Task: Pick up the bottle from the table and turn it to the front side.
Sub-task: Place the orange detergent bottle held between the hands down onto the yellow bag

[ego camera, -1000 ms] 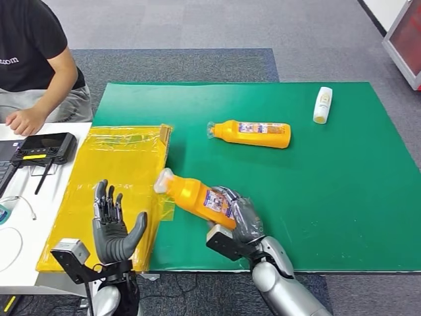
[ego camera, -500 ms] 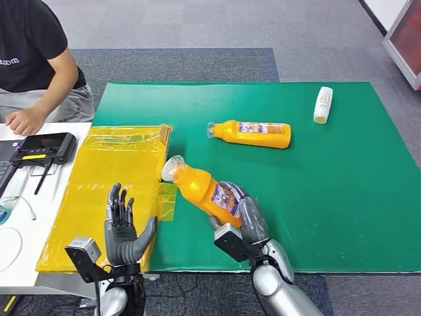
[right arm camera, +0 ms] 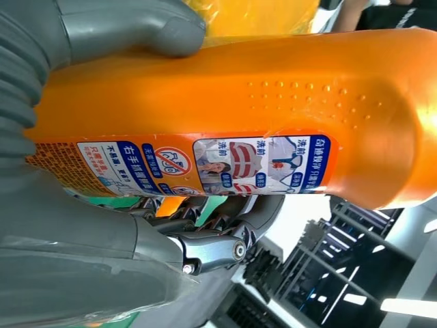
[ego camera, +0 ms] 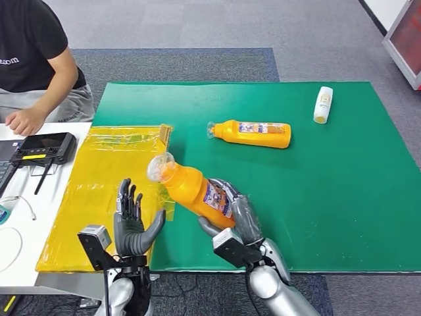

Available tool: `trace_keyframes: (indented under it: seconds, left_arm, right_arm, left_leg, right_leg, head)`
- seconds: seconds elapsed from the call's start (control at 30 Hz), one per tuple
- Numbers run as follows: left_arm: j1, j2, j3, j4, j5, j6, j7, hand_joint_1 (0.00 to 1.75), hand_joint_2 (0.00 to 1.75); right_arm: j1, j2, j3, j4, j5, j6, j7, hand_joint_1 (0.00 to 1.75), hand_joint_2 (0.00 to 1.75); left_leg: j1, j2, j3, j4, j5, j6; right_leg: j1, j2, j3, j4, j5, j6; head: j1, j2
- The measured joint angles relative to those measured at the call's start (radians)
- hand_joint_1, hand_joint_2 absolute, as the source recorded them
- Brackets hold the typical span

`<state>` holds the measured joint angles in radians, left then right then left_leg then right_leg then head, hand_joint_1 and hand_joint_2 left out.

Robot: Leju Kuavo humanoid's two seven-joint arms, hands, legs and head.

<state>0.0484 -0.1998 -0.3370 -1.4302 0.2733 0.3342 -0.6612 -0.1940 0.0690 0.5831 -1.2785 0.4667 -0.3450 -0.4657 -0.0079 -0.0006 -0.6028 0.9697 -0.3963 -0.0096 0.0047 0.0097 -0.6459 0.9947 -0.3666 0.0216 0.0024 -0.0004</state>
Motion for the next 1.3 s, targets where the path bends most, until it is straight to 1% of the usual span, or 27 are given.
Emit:
trace_keyframes:
  seconds: [0.17,0.33,0.6,0.93,1.07,1.3]
  left_arm:
    - [-0.039,-0.013,-0.001,0.015,-0.018,-0.030,0.010,0.00,1.75]
    - [-0.051,-0.016,-0.013,0.020,-0.032,-0.068,0.017,0.00,1.75]
    - [-0.071,-0.002,-0.077,0.034,-0.087,-0.105,0.038,0.00,1.75]
    - [-0.104,0.013,-0.144,0.058,-0.107,-0.188,0.063,0.00,1.75]
    - [-0.125,0.016,-0.153,0.064,-0.106,-0.195,0.082,0.00,1.75]
    - [-0.161,0.023,-0.152,0.082,-0.123,-0.196,0.081,0.00,1.75]
  right_arm:
    - [-0.006,0.000,0.025,-0.011,-0.007,0.009,0.000,1.75,1.75]
    - [-0.014,0.000,0.036,-0.011,-0.012,0.007,0.000,1.75,1.75]
    - [-0.031,0.000,0.044,0.002,-0.019,0.002,-0.001,1.75,1.75]
    - [-0.051,0.000,0.057,0.030,-0.010,0.002,-0.011,1.75,1.75]
    - [-0.057,0.000,0.060,0.041,-0.003,0.000,-0.017,1.75,1.75]
    - [-0.066,0.000,0.070,0.054,0.014,-0.010,-0.022,1.75,1.75]
  left_leg:
    - [0.000,0.000,0.000,0.000,0.000,0.000]
    - [0.000,0.000,0.000,0.000,0.000,0.000]
    - [0.000,0.000,0.000,0.000,0.000,0.000]
    - [0.000,0.000,0.000,0.000,0.000,0.000]
    - [0.000,0.000,-0.001,0.000,0.000,0.000]
    - [0.000,0.000,-0.001,0.000,0.000,0.000]
  right_leg:
    - [0.000,0.000,0.000,0.000,0.000,0.000]
    - [0.000,0.000,0.000,0.000,0.000,0.000]
    - [0.000,0.000,0.000,0.000,-0.001,0.000]
    - [0.000,0.000,0.000,0.000,-0.001,0.000]
    - [0.000,0.000,0.000,0.000,-0.001,0.000]
    - [0.000,0.000,0.000,0.000,0.000,0.000]
  head:
    - [0.000,0.000]
    - [0.000,0.000]
    - [0.000,0.000]
    - [0.000,0.000]
    - [0.000,0.000]
    - [0.000,0.000]
